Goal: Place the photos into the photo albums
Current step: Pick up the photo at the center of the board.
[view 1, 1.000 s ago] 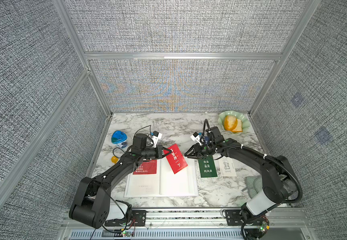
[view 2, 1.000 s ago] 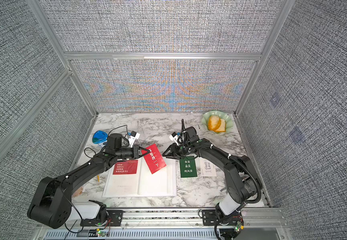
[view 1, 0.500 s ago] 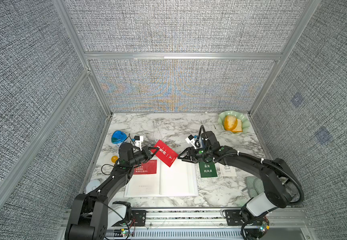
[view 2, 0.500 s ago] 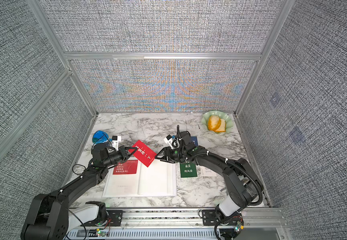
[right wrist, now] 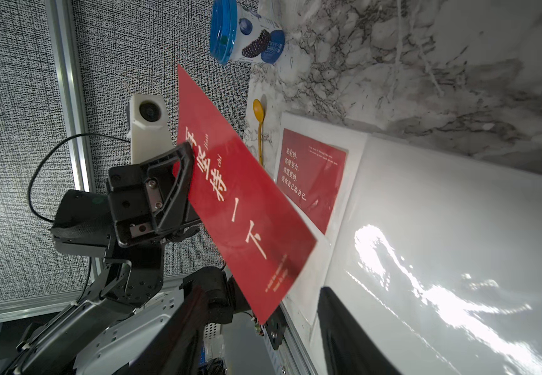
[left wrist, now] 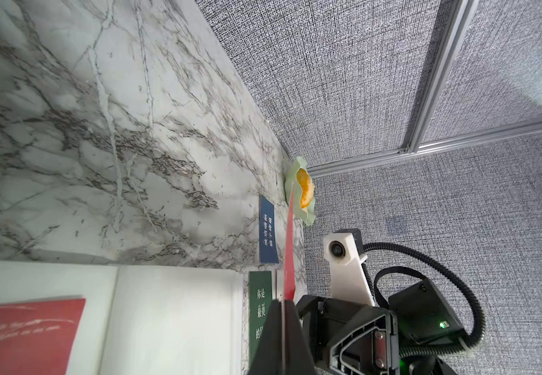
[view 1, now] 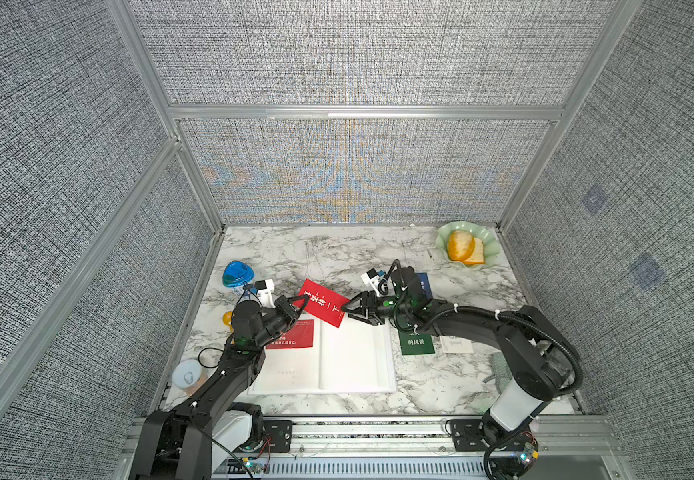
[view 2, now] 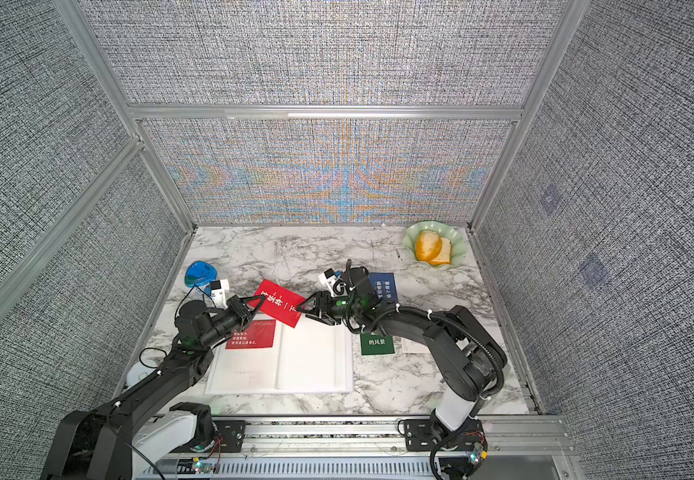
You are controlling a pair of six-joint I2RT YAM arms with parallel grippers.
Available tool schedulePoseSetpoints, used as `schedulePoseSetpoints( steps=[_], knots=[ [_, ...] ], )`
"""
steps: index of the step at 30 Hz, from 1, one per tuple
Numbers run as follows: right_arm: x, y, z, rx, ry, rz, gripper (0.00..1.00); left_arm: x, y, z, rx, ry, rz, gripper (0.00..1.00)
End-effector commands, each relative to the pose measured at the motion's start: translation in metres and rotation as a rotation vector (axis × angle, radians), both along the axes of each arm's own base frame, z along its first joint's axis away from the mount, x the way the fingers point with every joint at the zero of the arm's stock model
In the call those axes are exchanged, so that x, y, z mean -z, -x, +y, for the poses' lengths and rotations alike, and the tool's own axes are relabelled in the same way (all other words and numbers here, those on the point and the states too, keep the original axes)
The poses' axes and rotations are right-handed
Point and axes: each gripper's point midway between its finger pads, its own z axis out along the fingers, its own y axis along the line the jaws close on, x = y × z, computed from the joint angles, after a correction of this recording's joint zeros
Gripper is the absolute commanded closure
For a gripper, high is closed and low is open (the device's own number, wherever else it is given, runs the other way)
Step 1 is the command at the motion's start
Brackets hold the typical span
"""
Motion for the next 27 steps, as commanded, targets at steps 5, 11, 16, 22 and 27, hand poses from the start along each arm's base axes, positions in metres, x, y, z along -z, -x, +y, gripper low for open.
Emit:
schedulePoseSetpoints(
  steps=[5, 11, 16, 22, 27],
  knots=[
    [-0.023, -0.008, 0.024, 0.006, -0.084, -0.014, 0.48, -0.012, -0.001, 0.006, -0.05, 0.029, -0.04, 1.0],
    [-0.028, -0.007, 0.035, -0.002, -0.103, -0.021, 0.69, -0.008, 0.001, 0.011, -0.075, 0.025, -0.023, 1.0],
    [-0.027, -0.007, 0.039, -0.005, -0.112, -0.009, 0.78, -0.003, 0.002, 0.015, -0.105, 0.021, -0.001, 1.0],
    [-0.028, -0.008, 0.04, 0.001, -0.115, -0.011, 0.89, -0.002, 0.003, 0.017, -0.119, 0.015, 0.006, 1.0],
    [-0.03, -0.009, 0.041, 0.001, -0.113, -0.016, 1.0, 0.007, 0.002, 0.019, -0.124, -0.03, 0.046, 0.91]
  ],
)
